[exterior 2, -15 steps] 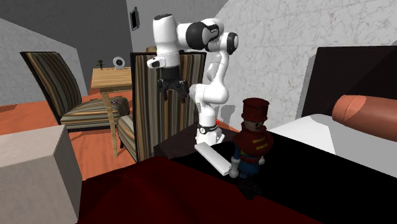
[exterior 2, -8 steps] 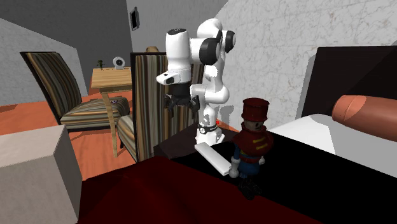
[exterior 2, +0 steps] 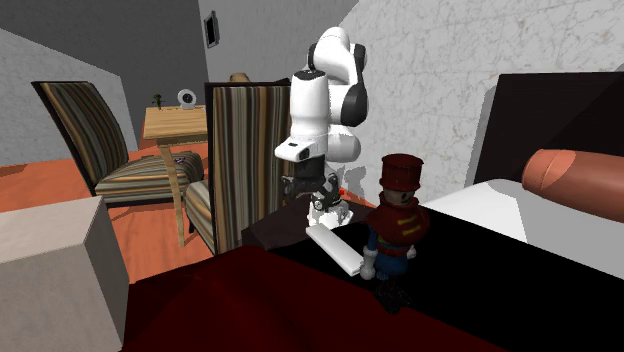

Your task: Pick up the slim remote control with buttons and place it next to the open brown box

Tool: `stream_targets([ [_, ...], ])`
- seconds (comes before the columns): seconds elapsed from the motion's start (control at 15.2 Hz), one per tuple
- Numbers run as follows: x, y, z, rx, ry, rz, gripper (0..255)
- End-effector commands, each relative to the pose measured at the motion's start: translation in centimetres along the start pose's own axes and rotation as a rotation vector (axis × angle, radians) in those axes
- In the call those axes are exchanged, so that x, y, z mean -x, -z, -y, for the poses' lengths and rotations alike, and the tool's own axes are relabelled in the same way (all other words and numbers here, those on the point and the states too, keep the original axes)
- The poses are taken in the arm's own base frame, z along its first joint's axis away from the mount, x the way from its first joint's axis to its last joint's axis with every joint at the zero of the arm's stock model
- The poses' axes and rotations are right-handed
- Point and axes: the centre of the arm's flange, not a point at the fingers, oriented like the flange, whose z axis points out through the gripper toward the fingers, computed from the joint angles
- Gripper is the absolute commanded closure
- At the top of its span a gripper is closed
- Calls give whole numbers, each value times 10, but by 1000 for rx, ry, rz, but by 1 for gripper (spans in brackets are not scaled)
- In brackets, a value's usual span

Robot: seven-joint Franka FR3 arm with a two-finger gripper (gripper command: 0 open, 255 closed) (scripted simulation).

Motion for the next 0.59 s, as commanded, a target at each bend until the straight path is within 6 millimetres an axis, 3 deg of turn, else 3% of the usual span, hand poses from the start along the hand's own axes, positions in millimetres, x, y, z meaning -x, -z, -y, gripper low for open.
stream_targets([
  [0.0,-15,-13,22,6,76,-16,0],
  [0.26,-37,-39,61,18,222,-44,0],
  [0.53,-38,-55,62,19,225,-44,0],
])
